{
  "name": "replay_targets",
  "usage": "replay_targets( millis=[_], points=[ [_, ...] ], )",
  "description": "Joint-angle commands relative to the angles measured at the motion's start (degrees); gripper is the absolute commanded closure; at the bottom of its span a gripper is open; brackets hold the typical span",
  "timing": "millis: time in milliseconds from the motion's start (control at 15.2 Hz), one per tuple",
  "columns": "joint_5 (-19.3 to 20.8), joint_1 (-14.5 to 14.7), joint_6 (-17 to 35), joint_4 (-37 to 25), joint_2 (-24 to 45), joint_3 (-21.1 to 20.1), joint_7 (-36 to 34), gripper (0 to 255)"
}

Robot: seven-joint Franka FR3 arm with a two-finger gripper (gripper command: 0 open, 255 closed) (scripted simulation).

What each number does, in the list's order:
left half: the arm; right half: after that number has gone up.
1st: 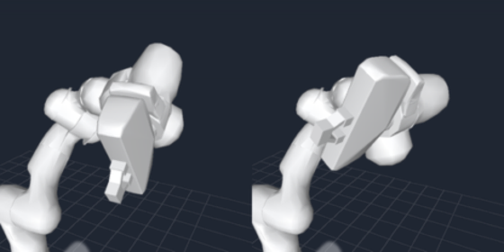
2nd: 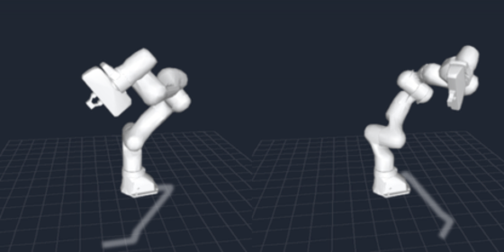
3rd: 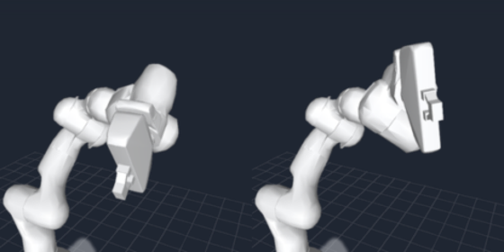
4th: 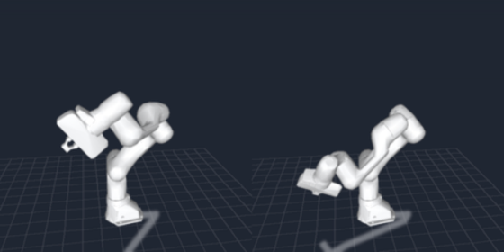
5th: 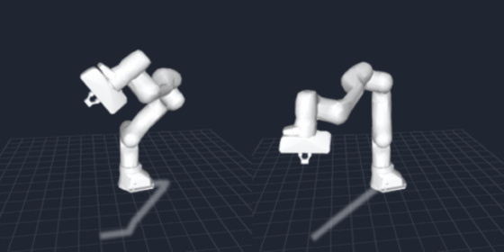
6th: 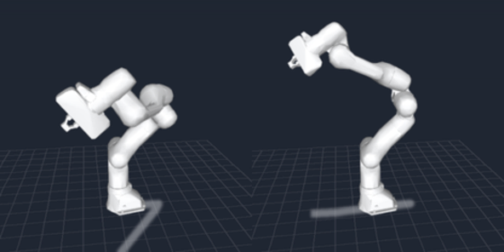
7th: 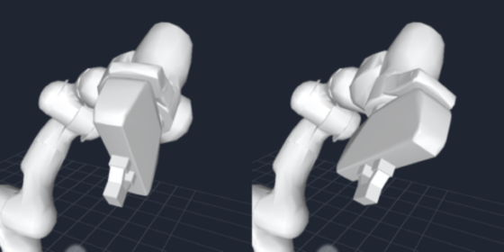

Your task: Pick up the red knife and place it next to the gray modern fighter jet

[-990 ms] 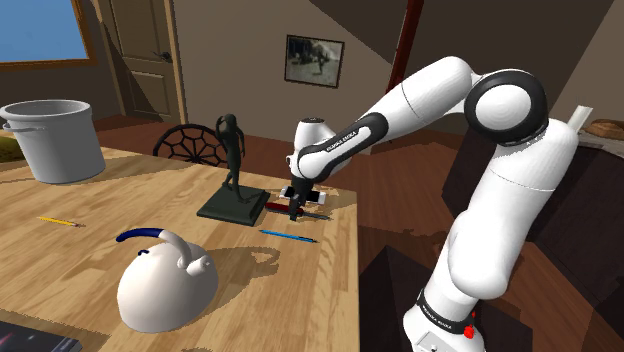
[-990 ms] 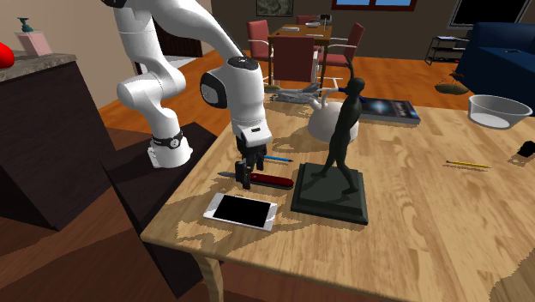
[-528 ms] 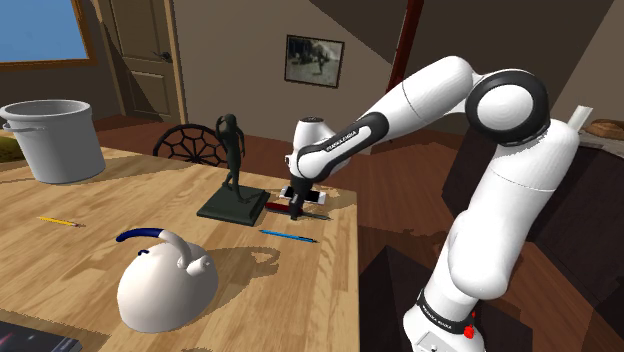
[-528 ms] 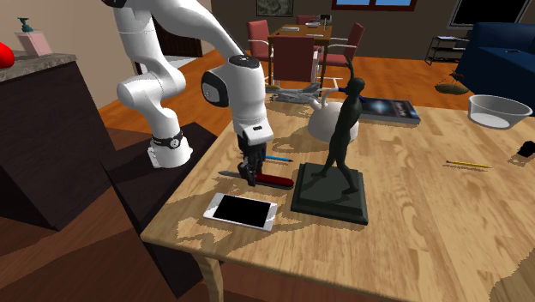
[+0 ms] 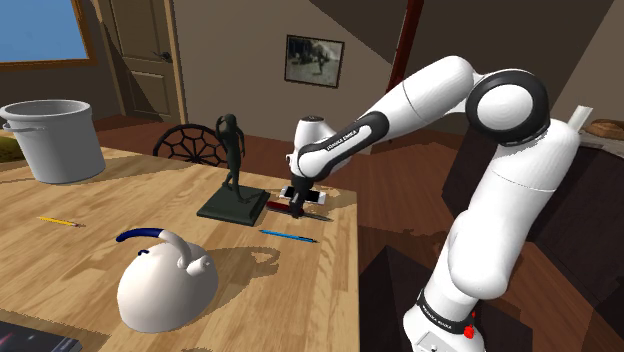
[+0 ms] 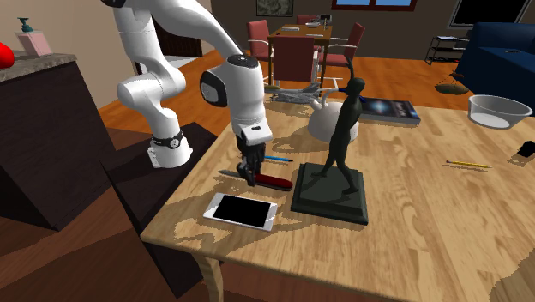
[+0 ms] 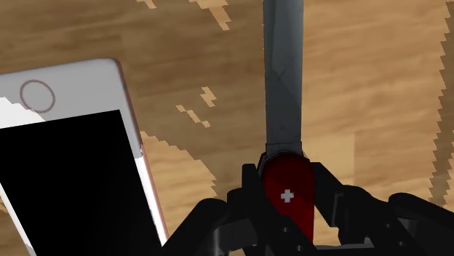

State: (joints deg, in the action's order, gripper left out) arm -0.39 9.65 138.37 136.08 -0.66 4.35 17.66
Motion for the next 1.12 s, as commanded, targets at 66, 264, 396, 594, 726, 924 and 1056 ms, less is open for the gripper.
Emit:
replay_targets(
  millis=[66, 264, 396, 594, 726, 924, 1056],
  points=[
    [0.2, 0.0, -1.9, -0.5, -1.2, 0.0, -0.2, 255],
    [0.3, 0.0, -4.3, -1.4, -2.7, 0.0, -0.3, 255],
    [0.4, 0.0, -5.9, -2.1, -3.6, 0.0, -0.4, 255],
    [0.6, 0.0, -8.2, -3.2, -4.9, 0.0, -0.5, 255],
    [0.6, 0.0, -9.8, -3.9, -5.7, -0.1, -0.5, 255],
    [0.7, 0.0, -12.2, -5.2, -6.8, -0.1, -0.6, 255],
    [0.8, 0.0, -13.8, -6.1, -7.5, -0.1, -0.6, 255]
  ],
)
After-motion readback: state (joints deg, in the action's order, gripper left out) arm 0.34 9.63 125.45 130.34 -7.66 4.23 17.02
